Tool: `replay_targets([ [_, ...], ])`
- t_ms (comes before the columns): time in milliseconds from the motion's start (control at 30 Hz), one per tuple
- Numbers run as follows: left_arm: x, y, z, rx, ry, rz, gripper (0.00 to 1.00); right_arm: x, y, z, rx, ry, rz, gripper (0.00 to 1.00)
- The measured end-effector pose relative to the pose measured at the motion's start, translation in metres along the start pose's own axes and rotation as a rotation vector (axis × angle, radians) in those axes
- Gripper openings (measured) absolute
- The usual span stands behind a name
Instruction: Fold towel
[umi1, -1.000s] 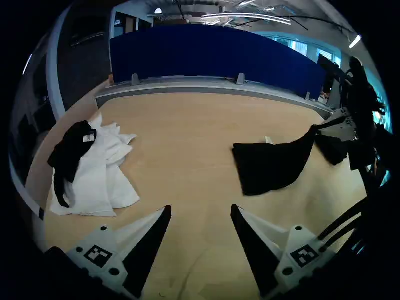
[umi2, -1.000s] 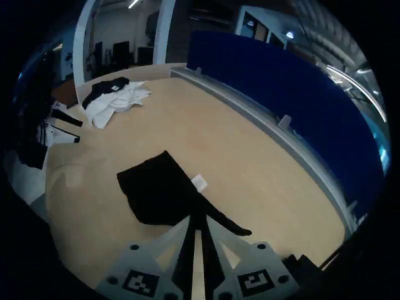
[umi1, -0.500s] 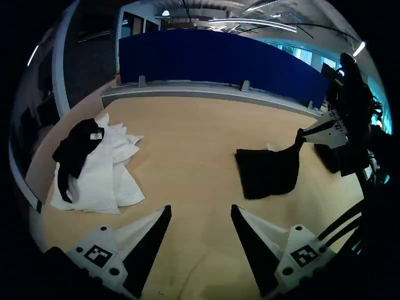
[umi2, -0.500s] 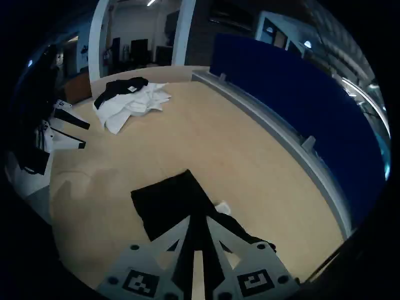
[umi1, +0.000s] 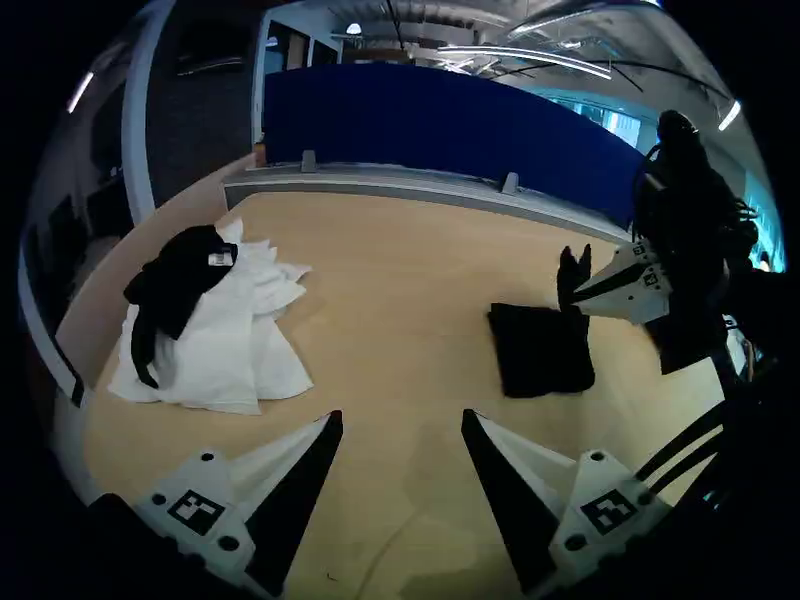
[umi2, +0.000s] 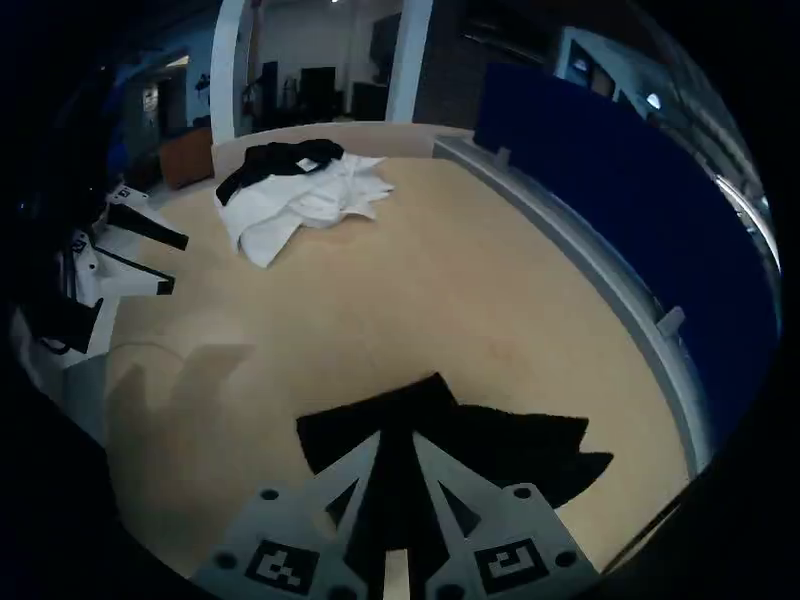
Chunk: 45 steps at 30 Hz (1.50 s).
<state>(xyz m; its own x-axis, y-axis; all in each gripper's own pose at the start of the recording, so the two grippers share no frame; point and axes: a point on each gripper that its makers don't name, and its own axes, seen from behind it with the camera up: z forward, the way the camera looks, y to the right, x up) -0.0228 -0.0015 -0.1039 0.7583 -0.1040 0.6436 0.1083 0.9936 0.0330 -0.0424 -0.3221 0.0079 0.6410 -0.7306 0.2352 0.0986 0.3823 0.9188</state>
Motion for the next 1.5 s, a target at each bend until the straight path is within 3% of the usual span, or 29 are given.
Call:
replay_targets([
  [267,-0.004,-0.008,-0.002,0.012,0.002,-0.027,0.88,-0.030,-0.045,0.044,0.093,-0.085,0.014,0.07],
  [467,-0.003,-0.008,0.000,0.012,0.003,-0.026,0.88,-0.041,-0.052,0.054,0.107,-0.107,0.024,0.08],
  [600,-0.003,-0.007,0.002,0.011,-0.002,-0.022,0.88,-0.035,-0.048,0.049,0.100,-0.091,0.025,0.14],
  [833,-0.005,-0.010,0.002,0.019,-0.006,-0.010,0.88,-0.032,-0.038,0.032,0.078,-0.064,0.017,0.46],
  [933,-0.005,-0.010,0.002,0.018,-0.006,-0.010,0.88,-0.035,-0.035,0.026,0.065,-0.057,0.027,0.55],
  [1067,-0.004,-0.009,0.002,0.015,-0.007,-0.005,0.88,-0.041,-0.032,0.021,0.052,-0.056,0.050,0.82],
  [1267,-0.004,-0.006,0.001,0.011,-0.009,0.008,0.88,-0.052,-0.028,0.010,0.018,-0.055,0.080,0.91],
  [1500,-0.004,-0.004,0.000,0.005,-0.008,0.012,0.88,-0.073,-0.022,-0.004,-0.026,-0.070,0.125,0.91],
])
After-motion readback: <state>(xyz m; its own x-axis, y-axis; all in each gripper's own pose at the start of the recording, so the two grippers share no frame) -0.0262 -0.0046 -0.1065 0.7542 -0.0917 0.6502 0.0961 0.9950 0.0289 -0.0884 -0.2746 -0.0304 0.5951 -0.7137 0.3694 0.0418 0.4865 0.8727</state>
